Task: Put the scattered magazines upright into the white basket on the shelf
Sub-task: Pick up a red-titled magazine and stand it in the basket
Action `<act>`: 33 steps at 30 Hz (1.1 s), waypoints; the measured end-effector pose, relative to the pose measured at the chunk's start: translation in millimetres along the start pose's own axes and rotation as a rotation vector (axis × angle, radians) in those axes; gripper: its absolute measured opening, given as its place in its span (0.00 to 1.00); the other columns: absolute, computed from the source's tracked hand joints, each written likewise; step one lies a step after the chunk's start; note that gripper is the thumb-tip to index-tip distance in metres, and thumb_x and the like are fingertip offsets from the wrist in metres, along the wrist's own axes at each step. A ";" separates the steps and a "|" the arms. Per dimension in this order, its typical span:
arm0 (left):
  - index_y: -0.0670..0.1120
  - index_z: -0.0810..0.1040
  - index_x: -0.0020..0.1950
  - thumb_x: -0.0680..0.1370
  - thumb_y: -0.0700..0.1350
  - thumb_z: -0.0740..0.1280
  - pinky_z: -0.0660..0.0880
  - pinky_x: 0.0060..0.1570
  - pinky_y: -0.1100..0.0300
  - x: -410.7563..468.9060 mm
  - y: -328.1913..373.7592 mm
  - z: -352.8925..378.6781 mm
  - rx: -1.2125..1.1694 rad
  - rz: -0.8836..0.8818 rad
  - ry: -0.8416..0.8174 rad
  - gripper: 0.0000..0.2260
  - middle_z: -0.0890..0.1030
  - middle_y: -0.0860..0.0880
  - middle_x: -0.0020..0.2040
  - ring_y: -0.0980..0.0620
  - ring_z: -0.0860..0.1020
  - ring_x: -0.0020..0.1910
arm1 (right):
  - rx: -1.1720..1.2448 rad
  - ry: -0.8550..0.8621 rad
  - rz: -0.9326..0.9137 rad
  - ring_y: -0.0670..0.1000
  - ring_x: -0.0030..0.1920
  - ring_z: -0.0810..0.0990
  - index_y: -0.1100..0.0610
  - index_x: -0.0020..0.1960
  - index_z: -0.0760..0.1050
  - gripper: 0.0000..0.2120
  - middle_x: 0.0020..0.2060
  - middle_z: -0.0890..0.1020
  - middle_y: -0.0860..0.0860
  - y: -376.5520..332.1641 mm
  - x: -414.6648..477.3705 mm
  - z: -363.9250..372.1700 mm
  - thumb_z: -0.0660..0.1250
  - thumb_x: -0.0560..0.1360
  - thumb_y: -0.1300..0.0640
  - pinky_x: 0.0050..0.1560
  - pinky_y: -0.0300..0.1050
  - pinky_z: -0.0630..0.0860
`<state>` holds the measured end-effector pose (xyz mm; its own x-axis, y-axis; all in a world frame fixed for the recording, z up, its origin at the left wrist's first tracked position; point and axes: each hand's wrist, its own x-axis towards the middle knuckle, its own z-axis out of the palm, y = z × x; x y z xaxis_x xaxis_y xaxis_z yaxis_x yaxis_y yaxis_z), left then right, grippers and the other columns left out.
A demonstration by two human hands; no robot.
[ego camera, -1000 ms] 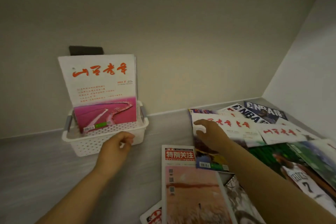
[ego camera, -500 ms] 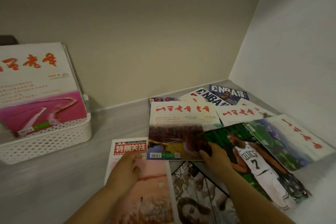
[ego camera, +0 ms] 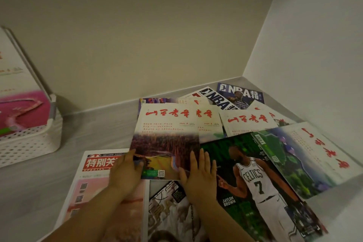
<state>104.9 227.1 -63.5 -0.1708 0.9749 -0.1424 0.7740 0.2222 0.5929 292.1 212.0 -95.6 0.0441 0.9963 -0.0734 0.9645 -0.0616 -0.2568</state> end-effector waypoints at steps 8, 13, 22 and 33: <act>0.35 0.71 0.56 0.78 0.39 0.55 0.65 0.40 0.58 17.5 17.1 -13.0 -0.262 -0.124 0.006 0.11 0.77 0.35 0.53 0.46 0.71 0.41 | -0.003 -0.017 0.013 0.55 0.75 0.39 0.53 0.74 0.42 0.31 0.75 0.44 0.57 -1.0 1.1 0.5 0.45 0.76 0.40 0.73 0.54 0.35; 0.41 0.69 0.60 0.78 0.38 0.55 0.66 0.33 0.59 -2.5 11.3 -17.8 -0.288 -0.027 0.136 0.12 0.79 0.35 0.51 0.47 0.72 0.37 | 0.053 0.008 0.010 0.53 0.75 0.41 0.55 0.74 0.44 0.32 0.76 0.47 0.53 1.2 -0.4 -2.7 0.48 0.76 0.40 0.73 0.51 0.36; 0.44 0.71 0.59 0.78 0.38 0.56 0.66 0.34 0.68 -46.9 1.5 -78.7 -0.424 0.259 0.356 0.11 0.75 0.49 0.42 0.58 0.71 0.36 | 1.191 0.035 0.212 0.60 0.68 0.65 0.56 0.71 0.56 0.23 0.69 0.65 0.59 -54.3 8.1 -68.5 0.57 0.78 0.55 0.66 0.54 0.65; 0.44 0.69 0.64 0.77 0.40 0.58 0.66 0.34 0.59 -48.7 -98.0 -179.1 -0.242 0.280 0.566 0.15 0.82 0.38 0.49 0.37 0.79 0.43 | 1.072 0.122 0.048 0.55 0.50 0.73 0.62 0.56 0.71 0.10 0.57 0.76 0.62 -198.0 1.4 -96.6 0.57 0.76 0.66 0.49 0.44 0.69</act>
<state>-71.8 159.4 27.3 -0.3275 0.8359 0.4405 0.6882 -0.1084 0.7174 126.4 231.4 48.2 0.1587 0.9870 -0.0241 0.2330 -0.0612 -0.9706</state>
